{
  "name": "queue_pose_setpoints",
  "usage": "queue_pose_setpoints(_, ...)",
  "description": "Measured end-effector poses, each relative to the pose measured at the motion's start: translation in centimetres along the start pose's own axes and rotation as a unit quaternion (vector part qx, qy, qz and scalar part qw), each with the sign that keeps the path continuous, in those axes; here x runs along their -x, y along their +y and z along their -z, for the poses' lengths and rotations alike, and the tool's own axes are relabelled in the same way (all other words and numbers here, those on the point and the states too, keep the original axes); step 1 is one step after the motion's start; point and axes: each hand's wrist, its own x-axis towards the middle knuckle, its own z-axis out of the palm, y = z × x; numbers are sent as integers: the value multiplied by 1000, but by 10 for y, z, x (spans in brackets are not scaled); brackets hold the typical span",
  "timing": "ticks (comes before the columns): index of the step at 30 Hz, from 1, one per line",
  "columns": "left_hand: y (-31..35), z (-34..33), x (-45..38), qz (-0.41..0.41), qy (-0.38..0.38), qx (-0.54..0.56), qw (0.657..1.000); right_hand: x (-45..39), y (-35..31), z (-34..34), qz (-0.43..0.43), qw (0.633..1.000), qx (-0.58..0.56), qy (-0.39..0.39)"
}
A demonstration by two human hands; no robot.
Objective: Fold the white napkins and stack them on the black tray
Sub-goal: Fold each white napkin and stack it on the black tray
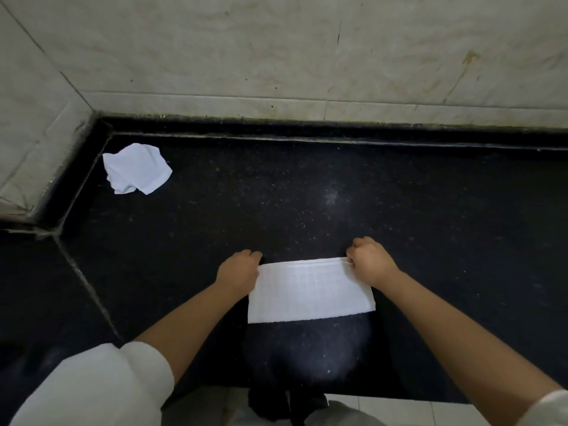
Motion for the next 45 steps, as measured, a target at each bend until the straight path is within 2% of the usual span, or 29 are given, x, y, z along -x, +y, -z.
queue_pose_setpoints(4,-2,2,-2,-11,-19,10,1000,-1,-3,6,2,999,-25,-45)
queue_pose_setpoints(10,-7,34,5,-24,-8,54,998,11,5,38,5,989,-139,-43)
queue_pose_setpoints(12,-6,62,4,-34,32,65,997,14,6,62,-5,987,-162,-6)
queue_pose_setpoints(15,-8,103,2,-62,146,66,985,17,7,95,1,984,-146,104)
queue_pose_setpoints(18,-12,113,5,-112,259,29,959,19,5,104,61,969,-12,241)
queue_pose_setpoints(20,-17,103,11,-179,286,-24,941,24,2,92,88,955,58,279)
queue_pose_setpoints(21,-19,95,15,-193,268,-60,942,28,-1,82,91,952,85,280)
queue_pose_setpoints(22,-21,80,19,-206,266,-98,937,30,-4,66,87,954,101,268)
queue_pose_setpoints(23,-21,65,23,-207,231,-129,942,36,-8,50,68,960,113,246)
queue_pose_setpoints(25,-18,32,30,-166,96,-160,968,46,-15,13,42,978,111,172)
queue_pose_setpoints(26,-20,13,31,-162,44,-173,970,49,-17,-10,39,987,97,120)
queue_pose_setpoints(28,-19,-4,37,-144,-22,-166,975,55,-19,-39,14,995,44,86)
queue_pose_setpoints(32,-30,-5,40,-175,-15,-171,969,71,-16,-43,-41,992,-41,115)
queue_pose_setpoints(34,-36,-5,41,-188,-22,-183,965,75,-12,-40,-57,995,-33,77)
queue_pose_setpoints(37,-36,-9,42,-142,-10,-155,978,73,-15,-38,-94,993,-36,61)
queue_pose_setpoints(40,-29,-14,40,-90,80,-105,987,62,-24,-35,-172,974,-111,101)
queue_pose_setpoints(43,-15,-8,31,-91,136,-73,984,49,-34,-30,-245,953,-167,56)
queue_pose_setpoints(45,-5,-8,24,-66,93,-40,993,43,-42,-29,-287,942,-170,33)
